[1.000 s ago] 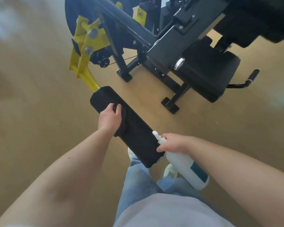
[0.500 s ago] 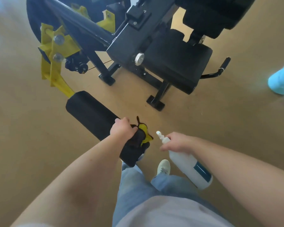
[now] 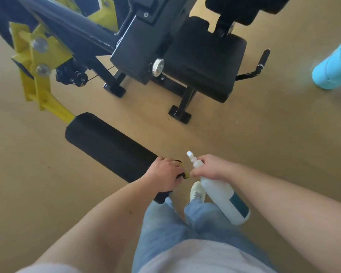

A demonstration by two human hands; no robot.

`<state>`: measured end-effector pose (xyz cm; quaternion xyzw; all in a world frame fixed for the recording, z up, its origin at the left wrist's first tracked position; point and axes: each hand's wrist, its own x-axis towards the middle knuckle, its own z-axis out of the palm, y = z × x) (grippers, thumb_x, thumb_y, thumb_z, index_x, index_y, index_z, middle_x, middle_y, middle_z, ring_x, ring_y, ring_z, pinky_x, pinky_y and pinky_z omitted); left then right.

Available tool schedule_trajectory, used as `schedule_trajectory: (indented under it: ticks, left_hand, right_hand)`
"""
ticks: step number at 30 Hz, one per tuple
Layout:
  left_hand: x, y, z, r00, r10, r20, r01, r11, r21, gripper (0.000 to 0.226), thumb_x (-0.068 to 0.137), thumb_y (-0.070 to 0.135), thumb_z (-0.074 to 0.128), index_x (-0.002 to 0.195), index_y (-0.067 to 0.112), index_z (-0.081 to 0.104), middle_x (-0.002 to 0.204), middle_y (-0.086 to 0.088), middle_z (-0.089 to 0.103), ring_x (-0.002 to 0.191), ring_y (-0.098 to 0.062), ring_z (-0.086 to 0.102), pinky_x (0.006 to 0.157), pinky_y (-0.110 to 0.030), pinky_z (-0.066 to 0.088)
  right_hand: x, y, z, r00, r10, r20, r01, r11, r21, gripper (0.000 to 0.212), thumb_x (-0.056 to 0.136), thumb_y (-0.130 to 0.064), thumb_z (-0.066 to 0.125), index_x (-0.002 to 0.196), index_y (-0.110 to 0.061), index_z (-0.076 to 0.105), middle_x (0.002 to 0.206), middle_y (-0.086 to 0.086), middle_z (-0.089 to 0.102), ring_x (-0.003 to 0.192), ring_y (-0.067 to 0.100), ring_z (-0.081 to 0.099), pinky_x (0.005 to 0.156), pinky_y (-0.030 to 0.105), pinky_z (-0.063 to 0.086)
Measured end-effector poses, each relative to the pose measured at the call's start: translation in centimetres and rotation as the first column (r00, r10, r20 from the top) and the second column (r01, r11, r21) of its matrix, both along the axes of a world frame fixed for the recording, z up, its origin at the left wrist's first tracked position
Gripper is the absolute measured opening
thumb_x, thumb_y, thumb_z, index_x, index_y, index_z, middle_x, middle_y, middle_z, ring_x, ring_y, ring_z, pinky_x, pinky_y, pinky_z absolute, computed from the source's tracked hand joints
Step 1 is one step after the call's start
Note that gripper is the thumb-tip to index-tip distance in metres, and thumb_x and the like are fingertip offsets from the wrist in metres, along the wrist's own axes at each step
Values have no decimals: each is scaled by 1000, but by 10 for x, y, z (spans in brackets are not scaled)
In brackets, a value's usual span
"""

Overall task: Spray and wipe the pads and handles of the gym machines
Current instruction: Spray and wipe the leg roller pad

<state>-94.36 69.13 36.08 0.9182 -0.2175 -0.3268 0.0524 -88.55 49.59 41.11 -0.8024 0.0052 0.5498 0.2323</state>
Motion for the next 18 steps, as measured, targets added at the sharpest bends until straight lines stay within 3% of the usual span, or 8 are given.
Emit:
schedule_trajectory:
  ticks: [4, 9, 13, 18]
  left_hand:
    - [-8, 14, 2, 996, 57, 75, -56, 998, -12, 38, 103, 46, 32, 119, 37, 65, 130, 15, 61, 126, -18, 49, 98, -38, 35]
    - [9, 70, -2, 987, 130, 98, -128, 991, -22, 40, 104, 46, 32, 131, 39, 61, 134, 15, 60, 133, -15, 46, 115, -38, 28]
    - [28, 113, 0, 982, 171, 84, -170, 985, -26, 42, 104, 45, 33, 135, 36, 60, 141, 14, 56, 143, -16, 38, 124, -47, 16]
    - [48, 162, 6, 970, 221, 105, -221, 975, -15, 42, 105, 45, 33, 132, 33, 62, 140, 12, 57, 145, -17, 36, 125, -59, 0]
  right_hand:
    - [7, 30, 3, 1000, 19, 8, -19, 1000, 15, 23, 81, -39, 76, 82, -24, 60, 82, -3, 59, 73, 17, 54, 67, 33, 40]
    - [21, 76, 13, 998, 42, 38, -44, 998, 33, 25, 82, -40, 75, 100, -26, 68, 94, -3, 67, 81, 16, 61, 69, 33, 45]
    - [37, 115, 16, 999, 20, 36, -21, 998, 55, 23, 81, -40, 76, 95, -25, 66, 90, -3, 64, 80, 18, 60, 69, 33, 44]
    - [50, 167, 15, 999, -8, 31, 6, 998, 58, 16, 84, -35, 75, 91, -28, 62, 90, -3, 61, 77, 15, 56, 67, 31, 42]
